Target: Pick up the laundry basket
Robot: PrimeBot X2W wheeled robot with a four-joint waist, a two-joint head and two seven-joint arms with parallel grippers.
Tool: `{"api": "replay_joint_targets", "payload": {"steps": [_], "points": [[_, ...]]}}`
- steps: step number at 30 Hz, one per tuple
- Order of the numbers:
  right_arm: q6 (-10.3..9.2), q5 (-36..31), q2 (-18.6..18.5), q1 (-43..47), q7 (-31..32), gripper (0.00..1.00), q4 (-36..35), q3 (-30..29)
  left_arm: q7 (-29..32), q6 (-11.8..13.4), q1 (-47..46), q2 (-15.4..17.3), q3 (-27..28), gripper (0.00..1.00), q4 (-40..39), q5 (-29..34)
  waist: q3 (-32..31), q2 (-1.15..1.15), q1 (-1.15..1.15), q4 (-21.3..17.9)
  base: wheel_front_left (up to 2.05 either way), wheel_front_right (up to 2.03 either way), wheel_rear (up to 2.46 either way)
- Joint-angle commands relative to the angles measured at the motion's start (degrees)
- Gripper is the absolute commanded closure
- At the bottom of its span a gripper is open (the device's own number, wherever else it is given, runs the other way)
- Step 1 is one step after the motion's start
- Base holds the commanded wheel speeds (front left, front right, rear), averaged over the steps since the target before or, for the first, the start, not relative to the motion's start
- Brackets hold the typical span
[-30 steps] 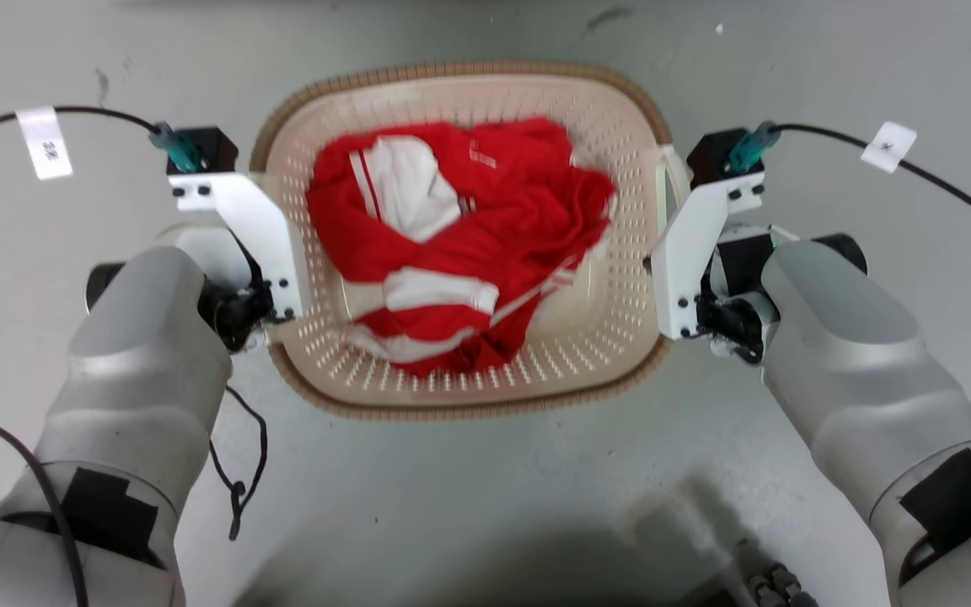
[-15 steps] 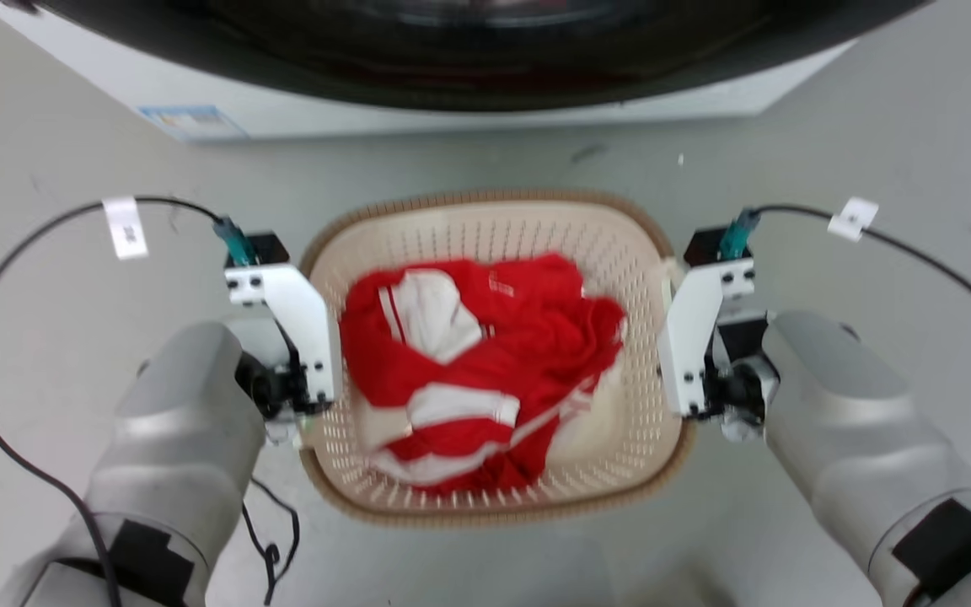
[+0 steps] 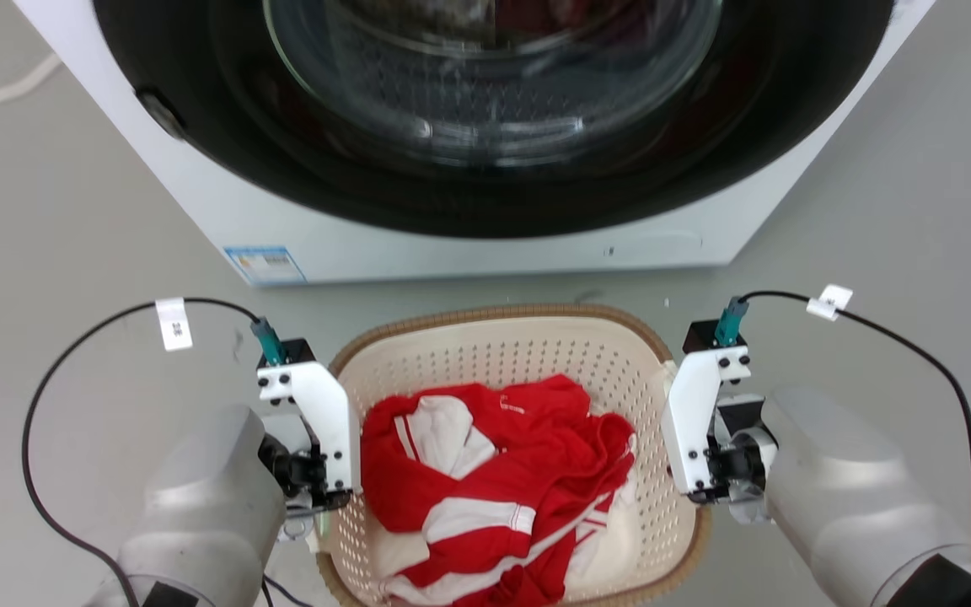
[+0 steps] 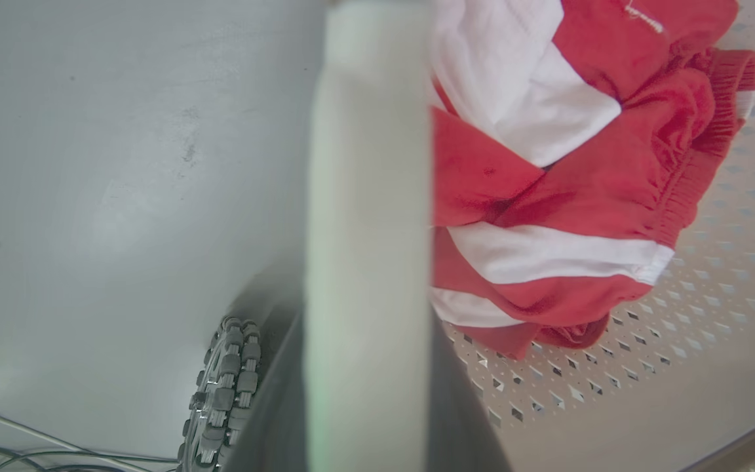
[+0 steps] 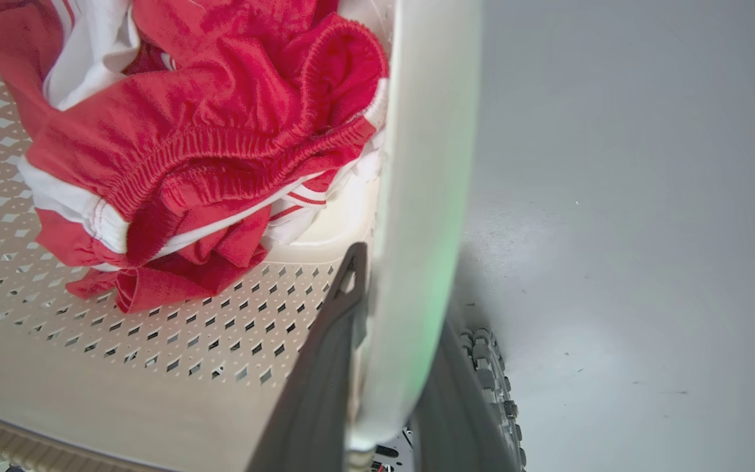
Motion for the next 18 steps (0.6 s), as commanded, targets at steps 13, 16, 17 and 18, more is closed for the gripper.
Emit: {"api": "replay_joint_targets", "payload": {"steps": [13,16,17,18], "points": [[0.74,2.32,1.86,4.86,3.44,1.00,-0.17,1.93,2.92,-0.85,4.53,-3.42,-0.71,1.00,-0.08,-1.89,-12.43,0.00,0.01,0.23,0.00,0.00,0.00],[0.74,2.77,1.88,5.71,4.55,1.00,-0.03,2.24,3.65,-0.82,5.74,-3.82,-0.59,1.00,0.01,-2.37,-14.45,0.00,0.01,0.31,0.00,0.00,0.00],[0.74,2.79,1.88,6.07,4.84,1.00,-0.02,2.34,3.72,-0.75,6.23,-3.93,-0.52,1.00,-0.01,-2.61,-15.19,0.00,0.01,0.32,0.00,0.00,0.00],[0.74,2.83,1.89,6.33,5.13,1.00,0.02,2.47,3.89,-0.72,6.61,-4.03,-0.50,1.00,0.03,-2.68,-15.79,0.00,0.01,0.29,0.00,0.00,0.00]]}}
